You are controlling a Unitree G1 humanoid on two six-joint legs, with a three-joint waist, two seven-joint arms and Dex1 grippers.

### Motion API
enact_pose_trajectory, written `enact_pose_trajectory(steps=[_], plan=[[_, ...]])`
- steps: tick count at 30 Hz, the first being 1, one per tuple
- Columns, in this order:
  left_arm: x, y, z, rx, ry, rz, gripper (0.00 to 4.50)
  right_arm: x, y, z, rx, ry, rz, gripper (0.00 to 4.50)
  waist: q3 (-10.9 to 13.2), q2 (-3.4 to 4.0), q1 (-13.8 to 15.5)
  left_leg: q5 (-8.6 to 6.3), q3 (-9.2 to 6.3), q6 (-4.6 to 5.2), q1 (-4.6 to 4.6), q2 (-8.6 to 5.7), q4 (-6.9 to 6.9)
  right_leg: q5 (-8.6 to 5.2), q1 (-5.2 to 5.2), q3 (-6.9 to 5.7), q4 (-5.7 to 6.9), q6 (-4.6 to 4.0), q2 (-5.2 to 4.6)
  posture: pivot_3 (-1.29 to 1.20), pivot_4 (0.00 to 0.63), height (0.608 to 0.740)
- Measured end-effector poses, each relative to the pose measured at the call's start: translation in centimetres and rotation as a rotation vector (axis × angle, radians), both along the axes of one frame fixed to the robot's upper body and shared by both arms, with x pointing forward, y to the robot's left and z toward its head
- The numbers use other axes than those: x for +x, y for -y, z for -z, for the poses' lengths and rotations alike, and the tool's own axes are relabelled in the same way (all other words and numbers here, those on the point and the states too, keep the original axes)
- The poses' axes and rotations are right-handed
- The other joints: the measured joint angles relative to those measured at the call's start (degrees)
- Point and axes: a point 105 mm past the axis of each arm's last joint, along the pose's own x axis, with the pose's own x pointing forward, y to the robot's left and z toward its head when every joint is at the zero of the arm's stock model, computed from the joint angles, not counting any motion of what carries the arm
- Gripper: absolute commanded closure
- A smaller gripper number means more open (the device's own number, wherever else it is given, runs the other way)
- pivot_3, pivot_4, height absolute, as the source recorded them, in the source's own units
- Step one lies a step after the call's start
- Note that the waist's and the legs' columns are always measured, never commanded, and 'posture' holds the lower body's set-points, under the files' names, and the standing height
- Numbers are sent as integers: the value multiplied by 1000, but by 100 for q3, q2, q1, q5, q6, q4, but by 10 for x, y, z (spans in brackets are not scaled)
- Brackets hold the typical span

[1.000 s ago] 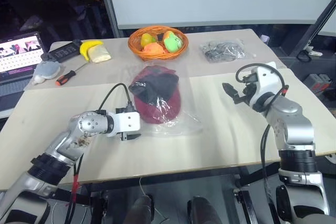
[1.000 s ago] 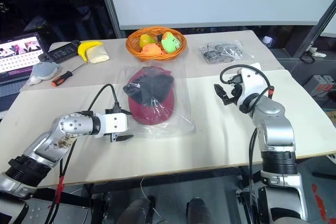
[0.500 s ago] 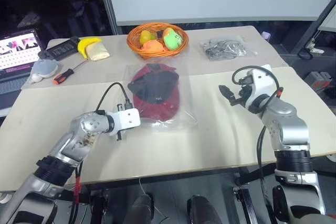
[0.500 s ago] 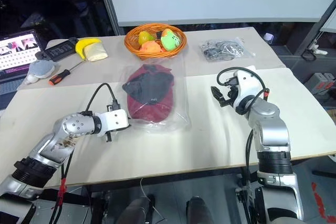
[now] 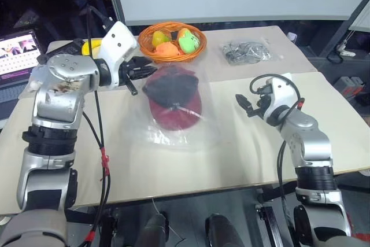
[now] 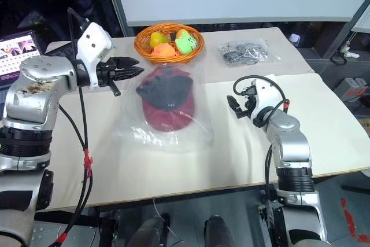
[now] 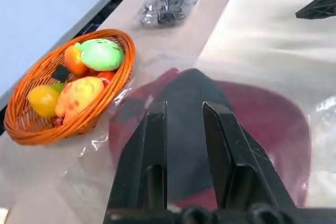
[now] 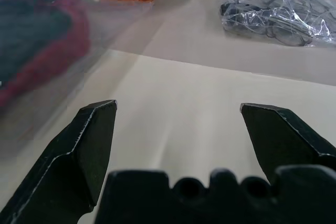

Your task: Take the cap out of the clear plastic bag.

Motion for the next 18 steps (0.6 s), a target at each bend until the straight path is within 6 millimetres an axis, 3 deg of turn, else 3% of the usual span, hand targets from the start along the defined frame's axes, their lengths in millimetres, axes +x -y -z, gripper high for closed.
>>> enact_pose_trajectory(steps=[5, 8, 11, 14, 16, 17, 18], plan=[[-1, 2, 6, 5, -19, 9, 3393, -7, -13, -12, 66, 16, -72, 0, 1, 0, -1, 0, 0, 0, -1, 0, 0, 0, 0, 1, -1, -1, 0, 0, 150, 740], [-18, 7, 34, 53, -138, 102, 3393, -15, -25, -38, 144, 54, -161, 0, 1, 1, -47, -1, 2, -1, -1, 1, -3, 1, -1, 6, -2, -2, -1, 0, 150, 740], [-41, 12, 69, 143, -250, 203, 3393, -19, -22, -57, 152, 95, -172, 0, 2, 1, -48, -1, 1, -1, 1, 4, -4, 2, -1, 5, -4, -4, 0, 0, 150, 740], [-54, 18, 86, 188, -296, 249, 3393, -19, -19, -57, 142, 87, -158, 0, 3, -1, -17, -1, 2, -1, 0, 5, -3, 2, 0, 4, -2, -5, 1, 0, 150, 740], [-61, 24, 83, 191, -282, 278, 3393, -19, -17, -52, 134, 74, -145, 0, 3, -3, 11, -1, 2, -1, 0, 6, -2, 2, 1, 3, -3, -4, 2, 0, 150, 740], [-64, 27, 80, 194, -265, 291, 2878, -19, -16, -48, 132, 64, -136, 0, 3, -3, 27, -1, 2, -1, 0, 5, -2, 2, 1, 3, -3, -4, 1, 0, 150, 740], [-67, 29, 77, 199, -249, 299, 2728, -18, -15, -44, 130, 51, -127, 0, 4, -3, 45, -1, 2, -1, -1, 5, -2, 2, 0, 4, -4, -4, 0, 0, 150, 740]])
